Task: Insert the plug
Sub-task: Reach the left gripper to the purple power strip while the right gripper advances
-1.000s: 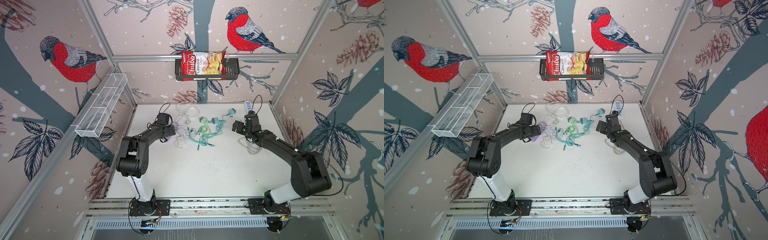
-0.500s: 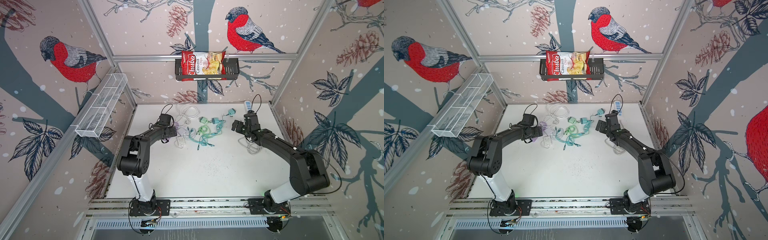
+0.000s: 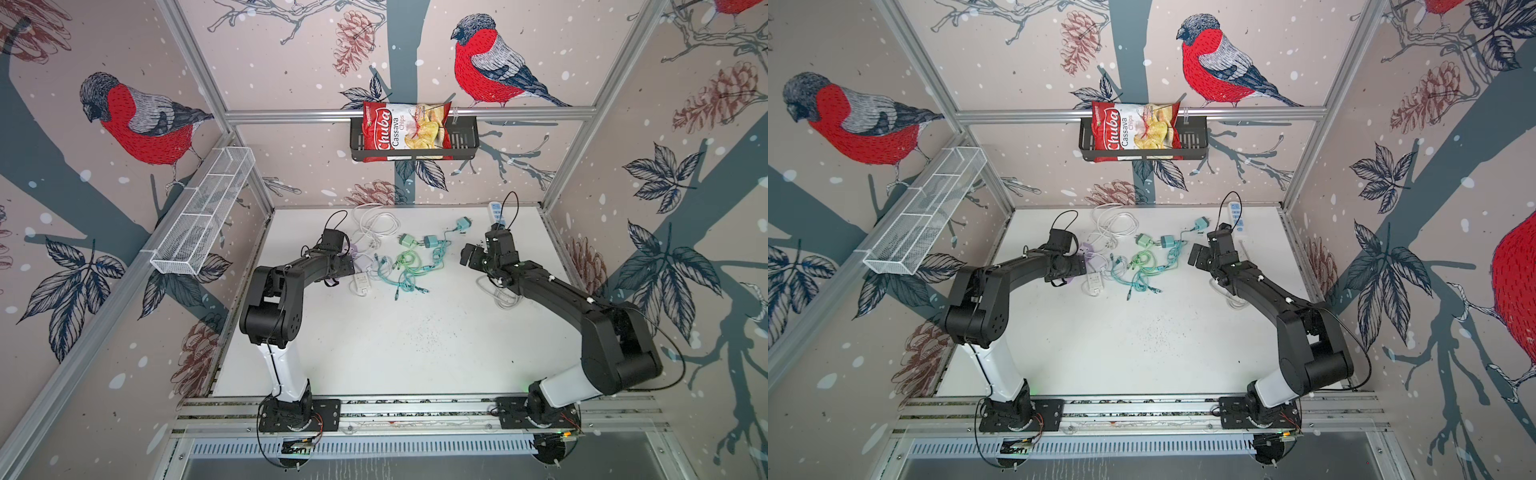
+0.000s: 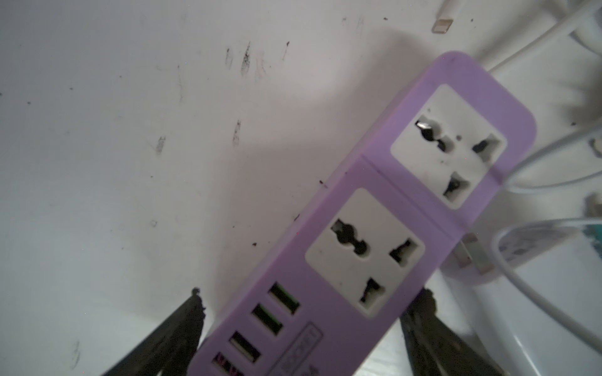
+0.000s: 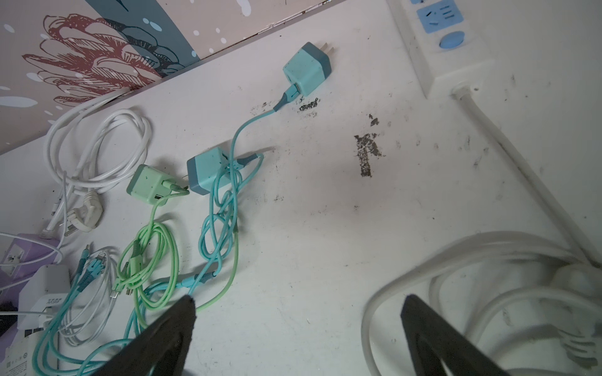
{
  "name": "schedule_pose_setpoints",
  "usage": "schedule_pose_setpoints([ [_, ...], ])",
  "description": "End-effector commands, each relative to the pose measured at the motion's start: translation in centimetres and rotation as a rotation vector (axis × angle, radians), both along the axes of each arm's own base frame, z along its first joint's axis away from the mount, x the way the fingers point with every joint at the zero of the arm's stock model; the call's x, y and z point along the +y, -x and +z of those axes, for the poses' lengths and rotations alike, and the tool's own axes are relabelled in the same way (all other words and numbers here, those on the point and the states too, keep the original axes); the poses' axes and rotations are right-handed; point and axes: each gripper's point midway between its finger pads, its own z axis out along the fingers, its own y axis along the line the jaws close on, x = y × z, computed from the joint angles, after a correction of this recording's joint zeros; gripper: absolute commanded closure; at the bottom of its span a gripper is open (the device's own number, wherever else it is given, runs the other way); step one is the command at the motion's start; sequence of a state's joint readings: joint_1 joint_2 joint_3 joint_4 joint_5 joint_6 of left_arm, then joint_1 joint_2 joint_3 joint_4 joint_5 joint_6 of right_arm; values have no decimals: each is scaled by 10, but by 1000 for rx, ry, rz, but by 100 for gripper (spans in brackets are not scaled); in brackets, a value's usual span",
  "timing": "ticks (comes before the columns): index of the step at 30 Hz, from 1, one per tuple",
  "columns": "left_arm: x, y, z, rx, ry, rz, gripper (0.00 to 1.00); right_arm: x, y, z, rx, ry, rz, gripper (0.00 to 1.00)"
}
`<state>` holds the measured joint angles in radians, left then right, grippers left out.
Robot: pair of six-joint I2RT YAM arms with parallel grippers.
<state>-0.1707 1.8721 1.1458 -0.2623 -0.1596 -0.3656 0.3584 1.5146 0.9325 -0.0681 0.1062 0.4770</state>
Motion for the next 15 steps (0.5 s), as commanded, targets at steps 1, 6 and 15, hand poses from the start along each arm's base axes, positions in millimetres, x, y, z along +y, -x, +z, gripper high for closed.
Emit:
schedule_pose_setpoints([
  [1,-2,-6,5,-27,-2,-12,7,-2,0,2,-10,-4,-16,1],
  [6,-5,-11,2,-28,2,-21,7,-1,2,-2,-1,-4,-7,1],
  [15,-2,-17,-12,-9,-15,5,18,1,6,-7,6,0,19,1],
])
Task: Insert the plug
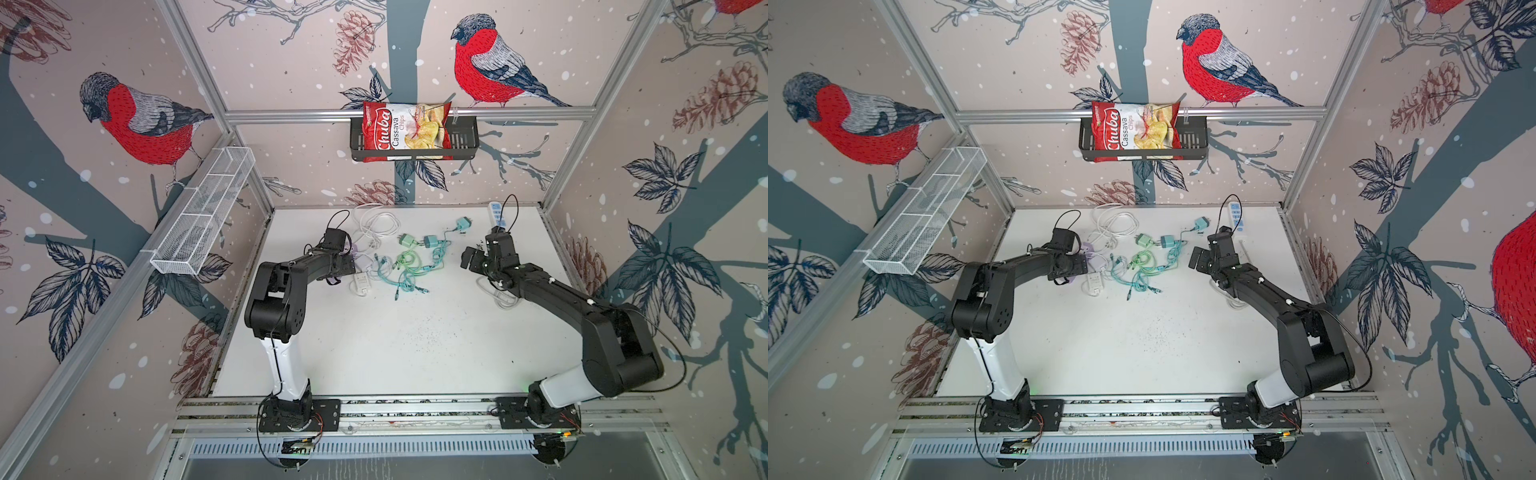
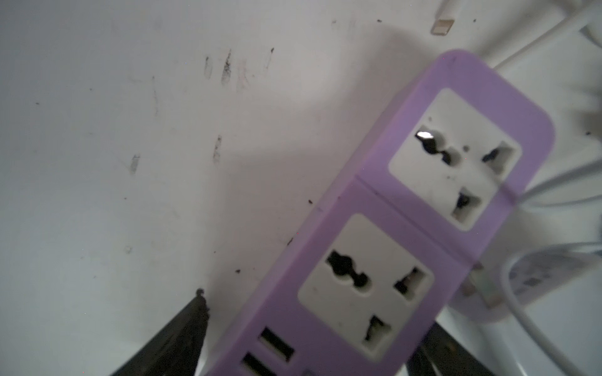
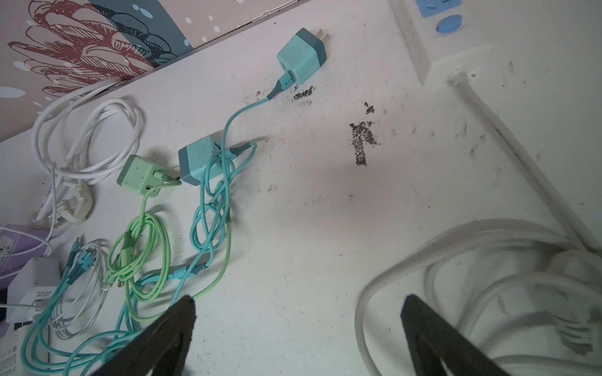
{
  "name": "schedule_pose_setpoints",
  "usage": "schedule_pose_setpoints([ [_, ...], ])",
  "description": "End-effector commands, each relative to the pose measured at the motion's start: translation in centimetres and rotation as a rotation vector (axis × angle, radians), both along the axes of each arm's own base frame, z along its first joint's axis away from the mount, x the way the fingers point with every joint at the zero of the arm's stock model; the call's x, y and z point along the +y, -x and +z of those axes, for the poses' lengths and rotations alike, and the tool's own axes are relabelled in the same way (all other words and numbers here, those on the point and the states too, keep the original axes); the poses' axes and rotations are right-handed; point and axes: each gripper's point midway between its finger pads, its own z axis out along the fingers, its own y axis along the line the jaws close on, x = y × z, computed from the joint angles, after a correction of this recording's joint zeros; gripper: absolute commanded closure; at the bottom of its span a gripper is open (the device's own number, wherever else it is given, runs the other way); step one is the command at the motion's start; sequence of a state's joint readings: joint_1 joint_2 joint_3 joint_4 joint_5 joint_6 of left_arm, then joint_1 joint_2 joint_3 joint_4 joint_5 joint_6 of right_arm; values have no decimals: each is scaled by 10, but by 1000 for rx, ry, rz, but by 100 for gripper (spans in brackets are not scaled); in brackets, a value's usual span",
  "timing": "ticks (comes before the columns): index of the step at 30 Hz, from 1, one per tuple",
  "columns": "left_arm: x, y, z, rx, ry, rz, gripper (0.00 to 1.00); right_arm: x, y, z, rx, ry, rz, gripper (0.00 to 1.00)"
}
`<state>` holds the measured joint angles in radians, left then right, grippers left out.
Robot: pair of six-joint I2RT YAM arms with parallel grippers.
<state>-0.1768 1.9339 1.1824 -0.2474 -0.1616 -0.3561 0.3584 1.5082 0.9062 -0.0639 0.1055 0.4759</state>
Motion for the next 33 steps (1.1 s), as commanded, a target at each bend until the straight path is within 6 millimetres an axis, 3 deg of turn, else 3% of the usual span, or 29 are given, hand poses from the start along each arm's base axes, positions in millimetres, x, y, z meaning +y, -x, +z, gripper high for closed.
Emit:
schedule_pose_setpoints([
  [1,2,-8,-2,-12,-8,23,21,4,2,-1,-3,-5,29,1],
  [6,-5,-3,-5,11,15,9,39,13,10,-20,39,0,72,1],
  [15,5,43,18,65,40,117,54,84,23,-37,66,90,259,1],
  [19,0,78,34,71,125,159,57,108,24,-39,61,109,306,1],
  [26,-24,161,46,87,266,192,57,143,24,-40,61,118,414,1],
  [30,-35,203,44,76,304,247,60,153,27,-40,63,142,432,1],
  [33,-45,228,32,109,327,272,63,154,33,-39,57,151,440,1],
])
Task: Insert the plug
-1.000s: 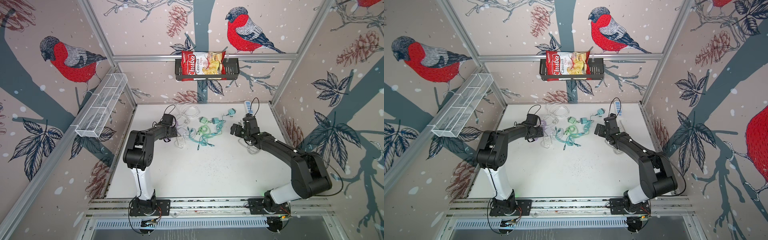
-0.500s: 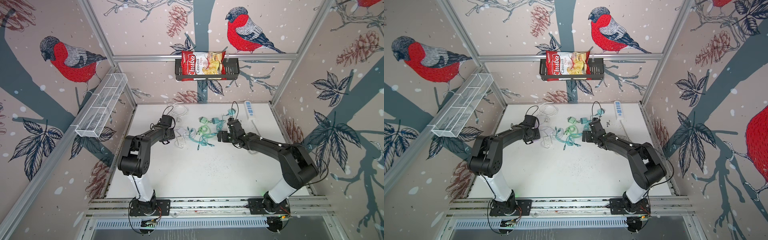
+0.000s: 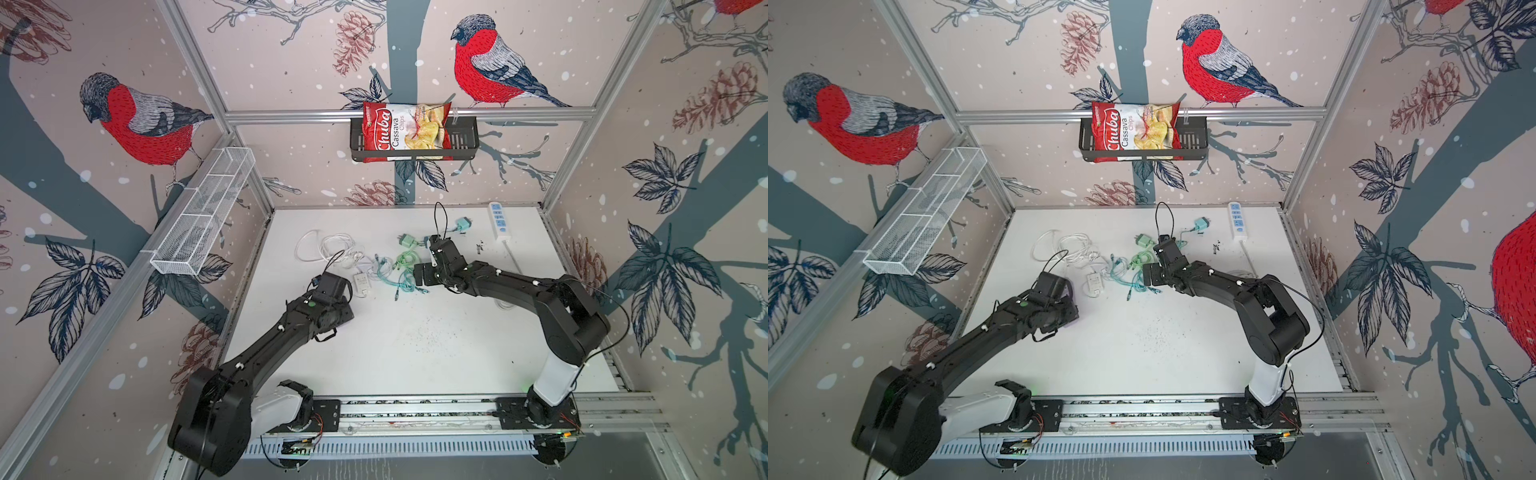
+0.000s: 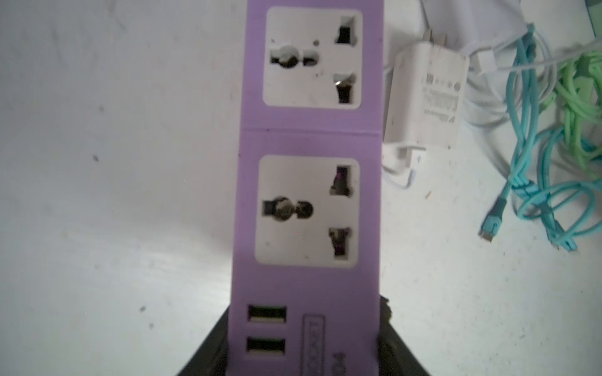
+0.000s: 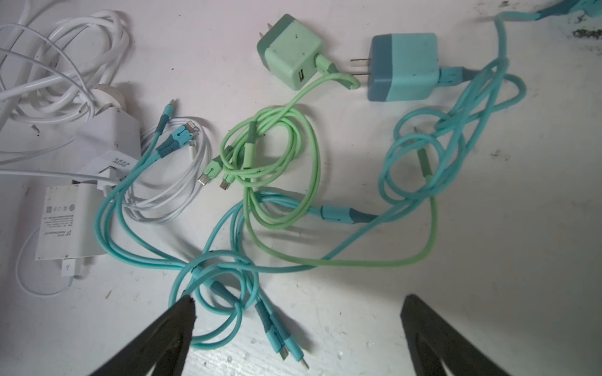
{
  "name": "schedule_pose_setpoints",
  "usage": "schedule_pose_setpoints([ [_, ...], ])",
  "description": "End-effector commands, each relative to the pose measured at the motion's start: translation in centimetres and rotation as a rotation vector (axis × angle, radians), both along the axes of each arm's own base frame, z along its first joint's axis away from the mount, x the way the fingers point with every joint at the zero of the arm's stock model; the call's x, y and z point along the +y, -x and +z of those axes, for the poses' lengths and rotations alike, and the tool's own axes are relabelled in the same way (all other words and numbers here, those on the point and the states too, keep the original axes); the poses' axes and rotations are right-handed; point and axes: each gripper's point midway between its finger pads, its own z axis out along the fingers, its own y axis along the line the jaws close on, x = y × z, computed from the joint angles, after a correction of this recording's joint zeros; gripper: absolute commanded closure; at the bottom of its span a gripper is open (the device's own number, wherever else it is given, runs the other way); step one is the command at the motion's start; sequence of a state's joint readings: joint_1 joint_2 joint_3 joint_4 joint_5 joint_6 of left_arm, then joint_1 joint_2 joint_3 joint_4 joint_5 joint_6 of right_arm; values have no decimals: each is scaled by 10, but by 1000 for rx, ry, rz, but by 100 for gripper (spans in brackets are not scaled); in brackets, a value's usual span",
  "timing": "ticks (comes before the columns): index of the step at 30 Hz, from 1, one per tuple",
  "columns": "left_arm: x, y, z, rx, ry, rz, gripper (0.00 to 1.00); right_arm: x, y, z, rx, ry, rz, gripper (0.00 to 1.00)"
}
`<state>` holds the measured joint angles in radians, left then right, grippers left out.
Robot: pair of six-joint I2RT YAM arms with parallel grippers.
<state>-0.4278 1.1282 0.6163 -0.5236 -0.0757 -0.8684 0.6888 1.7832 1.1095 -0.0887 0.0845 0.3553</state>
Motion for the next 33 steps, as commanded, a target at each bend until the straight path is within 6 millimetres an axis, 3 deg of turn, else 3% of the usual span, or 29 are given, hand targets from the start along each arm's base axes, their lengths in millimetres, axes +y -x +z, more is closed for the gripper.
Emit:
schedule_pose_setpoints([
  [1,-6,26,-13,62,36,99,63,-3,5,0,-11,38,10,1],
  [4,-20,32,-23,70,68,101,61,-6,8,2,-20,42,-2,1],
  [13,-66,-4,-35,66,158,35,26,-17,7,3,-34,86,-37,1],
  [15,-76,-9,-36,74,159,7,20,-18,7,1,-30,96,-39,1],
  [18,-87,-18,-24,50,173,-38,18,-20,8,-5,-16,104,-46,1],
  [22,-71,-24,0,12,79,-30,10,-19,17,-18,19,106,-39,1],
  [26,-52,-30,22,-16,3,-60,9,-13,27,-24,38,120,-31,1],
  [29,-15,-43,35,-66,-56,-16,11,-1,36,-21,32,126,-14,1],
  [33,22,-65,44,-164,-63,28,14,33,56,-10,22,114,57,1],
])
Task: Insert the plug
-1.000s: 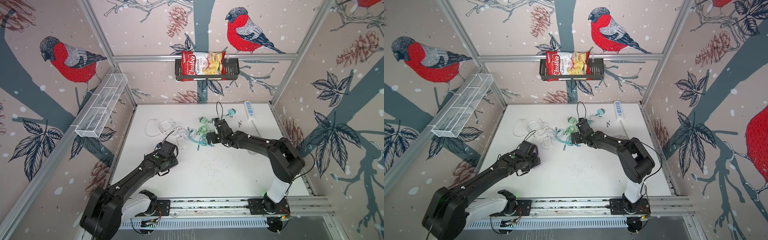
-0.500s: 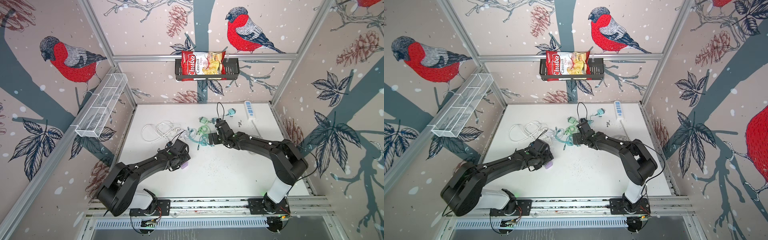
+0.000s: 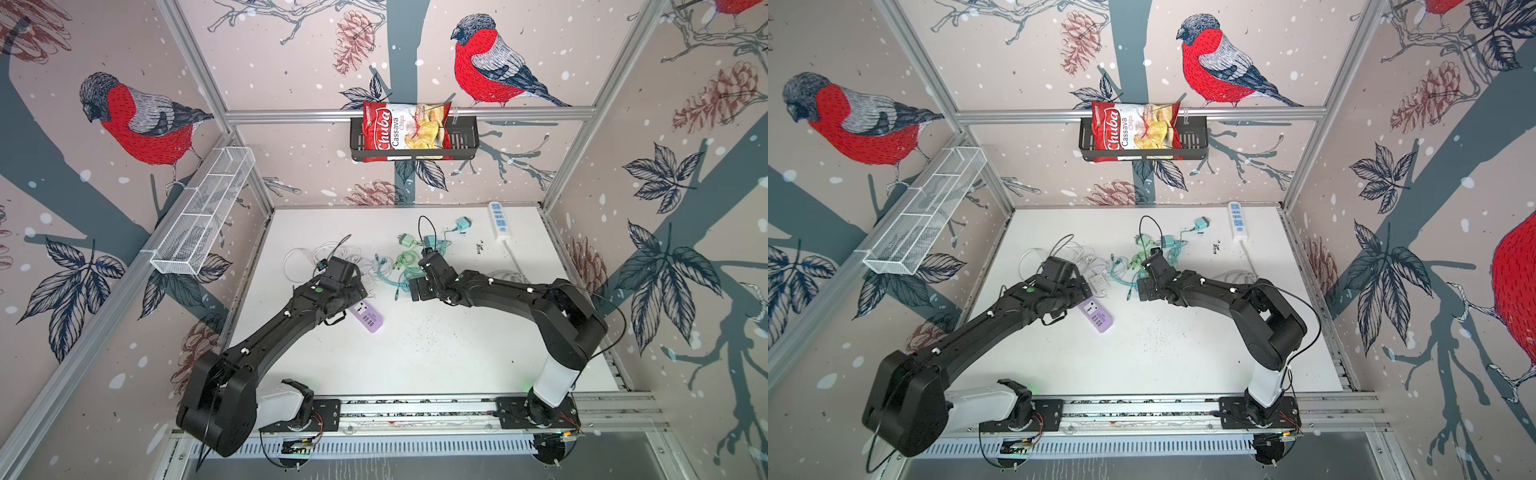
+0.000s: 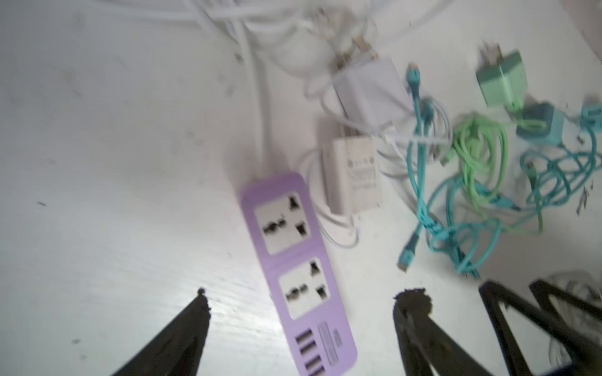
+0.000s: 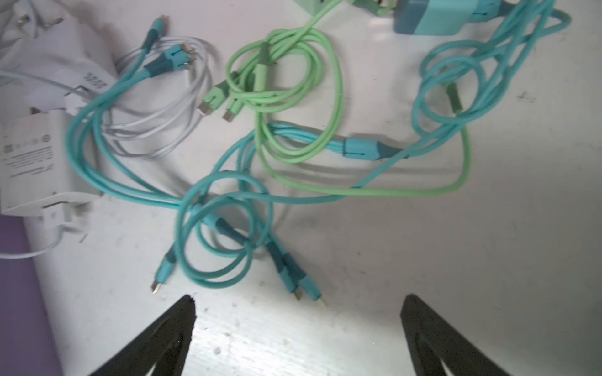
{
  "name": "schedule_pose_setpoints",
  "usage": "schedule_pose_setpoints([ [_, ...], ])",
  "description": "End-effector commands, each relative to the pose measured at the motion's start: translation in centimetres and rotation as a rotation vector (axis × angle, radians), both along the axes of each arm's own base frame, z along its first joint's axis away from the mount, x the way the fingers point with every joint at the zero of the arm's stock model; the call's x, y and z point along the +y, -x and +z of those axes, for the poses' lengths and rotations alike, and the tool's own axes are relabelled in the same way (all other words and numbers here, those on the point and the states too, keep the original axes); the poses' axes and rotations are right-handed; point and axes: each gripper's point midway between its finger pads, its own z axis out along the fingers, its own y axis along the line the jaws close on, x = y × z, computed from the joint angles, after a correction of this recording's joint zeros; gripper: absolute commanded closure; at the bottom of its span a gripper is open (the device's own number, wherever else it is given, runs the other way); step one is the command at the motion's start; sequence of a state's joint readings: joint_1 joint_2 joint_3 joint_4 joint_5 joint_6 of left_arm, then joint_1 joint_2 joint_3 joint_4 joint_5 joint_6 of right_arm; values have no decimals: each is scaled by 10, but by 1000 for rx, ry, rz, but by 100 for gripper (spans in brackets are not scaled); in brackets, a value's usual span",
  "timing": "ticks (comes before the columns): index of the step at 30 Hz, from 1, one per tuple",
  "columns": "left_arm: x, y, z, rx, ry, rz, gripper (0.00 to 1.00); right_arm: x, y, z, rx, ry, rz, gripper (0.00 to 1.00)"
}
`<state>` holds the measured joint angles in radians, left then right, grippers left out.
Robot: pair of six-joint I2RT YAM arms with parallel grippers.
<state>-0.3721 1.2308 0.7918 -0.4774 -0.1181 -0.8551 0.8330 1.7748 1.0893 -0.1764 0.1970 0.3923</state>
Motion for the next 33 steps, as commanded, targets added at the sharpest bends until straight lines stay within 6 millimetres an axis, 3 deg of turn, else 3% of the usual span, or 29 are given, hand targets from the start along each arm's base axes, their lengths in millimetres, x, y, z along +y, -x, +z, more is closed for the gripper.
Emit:
schedule_pose_setpoints([
  [1,28,-12,1,-58,-72,-30,16,23,15,8,0,0,29,1],
  [4,35,-33,2,-118,-98,-66,27,47,26,15,3,-17,48,1],
  [11,19,-75,7,-263,-132,-201,45,88,53,11,69,-115,40,1],
  [13,24,-82,2,-268,-152,-182,46,93,62,8,90,-134,39,1],
  [21,63,-106,-47,-85,-167,-61,50,99,86,6,80,-105,42,1],
  [26,56,-121,-64,-68,-119,-95,53,101,91,2,74,-97,37,1],
  [30,52,-123,-67,-75,-98,-102,53,104,95,-3,78,-87,48,1],
  [33,52,-118,-75,-46,-91,-92,67,107,99,-6,79,-82,59,1],
])
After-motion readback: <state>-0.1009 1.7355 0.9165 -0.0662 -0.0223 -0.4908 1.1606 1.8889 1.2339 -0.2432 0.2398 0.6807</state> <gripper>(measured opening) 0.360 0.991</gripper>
